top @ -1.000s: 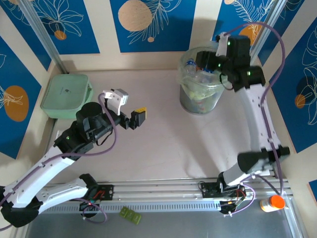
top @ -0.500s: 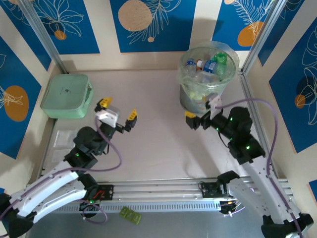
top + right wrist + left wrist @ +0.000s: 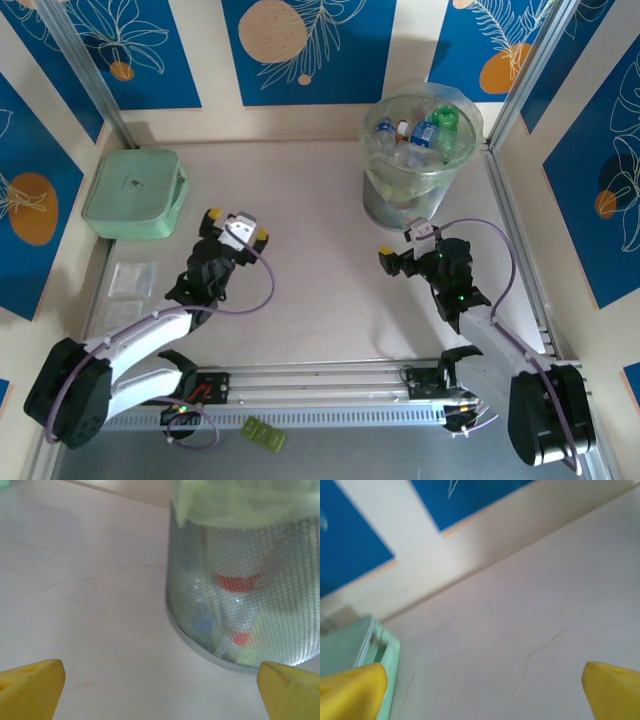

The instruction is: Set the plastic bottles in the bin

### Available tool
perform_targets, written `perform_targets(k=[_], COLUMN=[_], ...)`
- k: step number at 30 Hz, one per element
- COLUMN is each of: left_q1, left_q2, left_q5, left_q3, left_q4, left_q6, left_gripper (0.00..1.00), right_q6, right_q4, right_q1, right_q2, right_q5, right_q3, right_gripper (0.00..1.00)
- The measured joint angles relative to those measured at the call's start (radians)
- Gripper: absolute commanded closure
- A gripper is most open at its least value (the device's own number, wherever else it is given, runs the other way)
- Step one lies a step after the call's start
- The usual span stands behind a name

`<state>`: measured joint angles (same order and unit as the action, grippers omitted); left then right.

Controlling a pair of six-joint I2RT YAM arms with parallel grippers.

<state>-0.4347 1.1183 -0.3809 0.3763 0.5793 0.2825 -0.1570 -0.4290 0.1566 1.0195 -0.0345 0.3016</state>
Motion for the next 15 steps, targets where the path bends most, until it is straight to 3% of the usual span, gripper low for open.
perform_targets(k=[7,12,15], left_q1=[0.154,0.217,0.274], left_q2=[0.141,0.251,0.353], left_q5=[0.003,0.049,0.111], left_q3=[-0.063,-0.086,-0.09], left_q4=[0.105,0.213,0.362], left_q6=[-0.1,-0.144,-0.172], left_gripper=[0.01,0.01,0.01], right_q6=[0.117,0.214,0.268], right_q4=[-0.136,-0.23,-0.294], right_q1=[-0.138,-0.161,-0.174], right_q2=[0.128,0.193,0.238], right_q5=[-0.07,-0.093,-0.101], right_q3=[-0.017,-0.024,-0.025], right_gripper=[0.01,0.01,0.01])
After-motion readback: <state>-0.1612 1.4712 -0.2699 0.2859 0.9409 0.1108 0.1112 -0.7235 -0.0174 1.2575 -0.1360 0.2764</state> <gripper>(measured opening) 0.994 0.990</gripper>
